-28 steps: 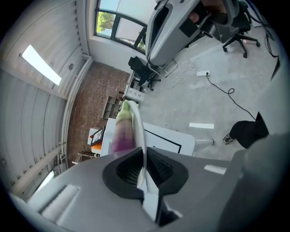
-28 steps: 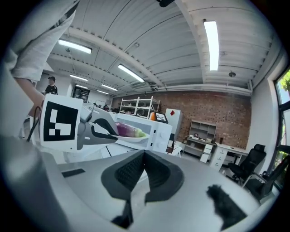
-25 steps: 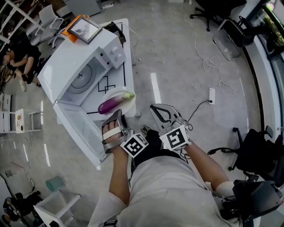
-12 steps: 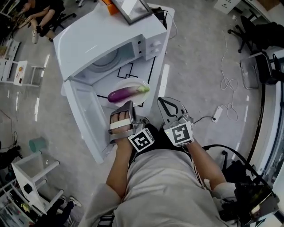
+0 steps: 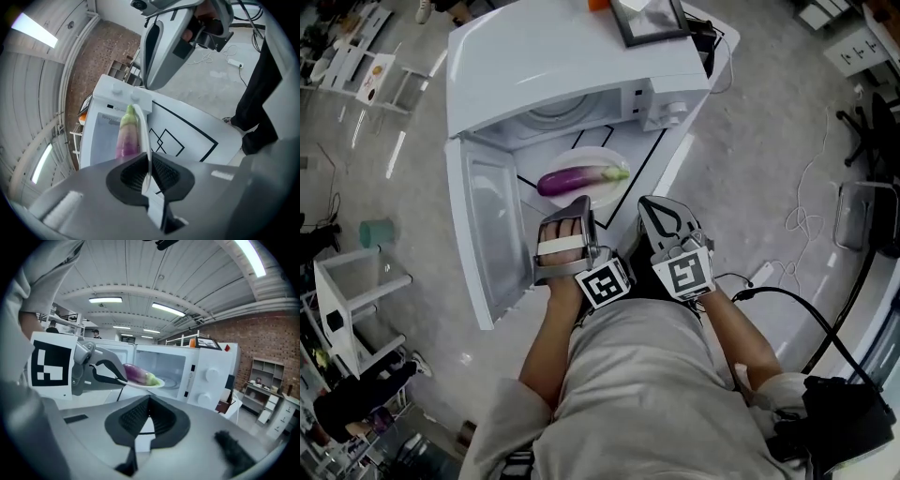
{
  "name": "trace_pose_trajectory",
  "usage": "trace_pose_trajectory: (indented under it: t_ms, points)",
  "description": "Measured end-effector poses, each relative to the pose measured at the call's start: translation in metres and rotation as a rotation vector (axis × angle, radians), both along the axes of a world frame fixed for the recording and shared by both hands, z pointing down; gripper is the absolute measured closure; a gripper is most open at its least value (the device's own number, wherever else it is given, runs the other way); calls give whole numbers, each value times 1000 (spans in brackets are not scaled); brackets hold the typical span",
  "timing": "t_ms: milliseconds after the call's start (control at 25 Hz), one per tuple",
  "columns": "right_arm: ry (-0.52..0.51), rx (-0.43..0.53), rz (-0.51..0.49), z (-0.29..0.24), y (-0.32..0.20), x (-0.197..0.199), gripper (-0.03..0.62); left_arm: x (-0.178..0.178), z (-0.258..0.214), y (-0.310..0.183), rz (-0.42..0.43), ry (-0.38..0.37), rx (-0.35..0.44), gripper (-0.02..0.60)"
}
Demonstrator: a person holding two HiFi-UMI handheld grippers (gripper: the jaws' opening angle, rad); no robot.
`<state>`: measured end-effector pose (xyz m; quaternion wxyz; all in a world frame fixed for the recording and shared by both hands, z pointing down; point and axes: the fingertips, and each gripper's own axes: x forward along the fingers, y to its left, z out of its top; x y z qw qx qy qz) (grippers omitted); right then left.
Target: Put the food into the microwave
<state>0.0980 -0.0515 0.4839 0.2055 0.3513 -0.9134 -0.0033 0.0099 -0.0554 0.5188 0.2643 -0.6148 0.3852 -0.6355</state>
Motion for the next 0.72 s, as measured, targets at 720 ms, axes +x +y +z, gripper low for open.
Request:
trace_pose_trajectory:
  t_ms: [720]
  points:
    - [-7,-31,-199,31,-49,3,583,5,27,-43,-124,-28,-35,555]
